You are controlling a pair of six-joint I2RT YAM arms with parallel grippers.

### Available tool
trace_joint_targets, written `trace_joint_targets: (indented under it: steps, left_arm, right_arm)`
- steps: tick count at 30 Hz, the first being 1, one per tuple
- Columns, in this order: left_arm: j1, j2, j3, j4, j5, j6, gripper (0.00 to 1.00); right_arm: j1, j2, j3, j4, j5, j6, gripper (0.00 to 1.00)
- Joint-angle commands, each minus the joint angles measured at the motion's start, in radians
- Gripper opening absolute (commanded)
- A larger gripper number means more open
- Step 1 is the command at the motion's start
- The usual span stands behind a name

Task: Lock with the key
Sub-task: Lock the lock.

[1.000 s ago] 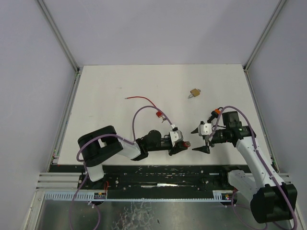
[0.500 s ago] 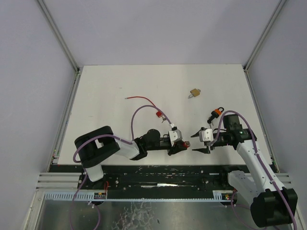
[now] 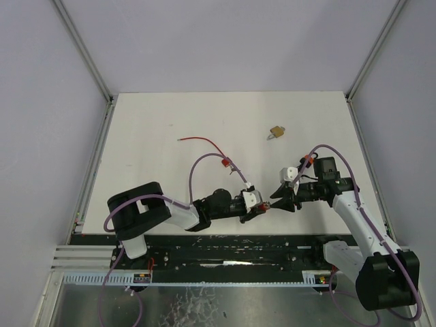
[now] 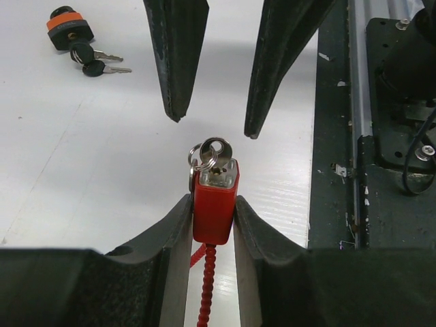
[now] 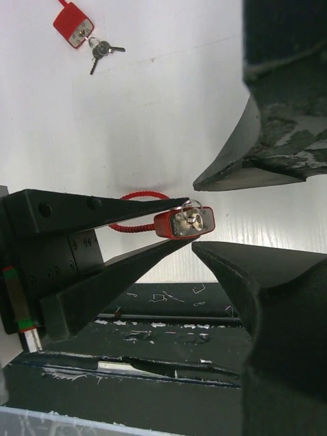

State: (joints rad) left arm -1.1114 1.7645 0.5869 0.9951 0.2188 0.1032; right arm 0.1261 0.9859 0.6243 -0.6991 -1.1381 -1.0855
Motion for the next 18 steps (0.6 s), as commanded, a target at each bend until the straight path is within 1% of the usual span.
trace_joint_targets:
  steps: [1, 5, 14, 18]
  left_arm:
    - [-0.007, 0.013, -0.001, 0.019, -0.051, 0.028, 0.00]
    - [-0.014, 0.017, 0.004, 0.019, -0.060, 0.023, 0.00]
    - [-0.031, 0.025, 0.002, 0.037, -0.084, -0.001, 0.00]
    - [-0.035, 0.029, 0.006, 0.037, -0.107, -0.002, 0.00]
  right_arm:
    - [0.024, 0.014, 0.009, 0.057, 0.011, 0.116, 0.42]
    - [0.029, 0.009, 0.014, 0.055, 0.029, 0.126, 0.42]
    - [0.029, -0.005, 0.032, 0.046, 0.057, 0.169, 0.46]
    - [0.030, 0.017, 0.040, 0.034, 0.064, 0.180, 0.46]
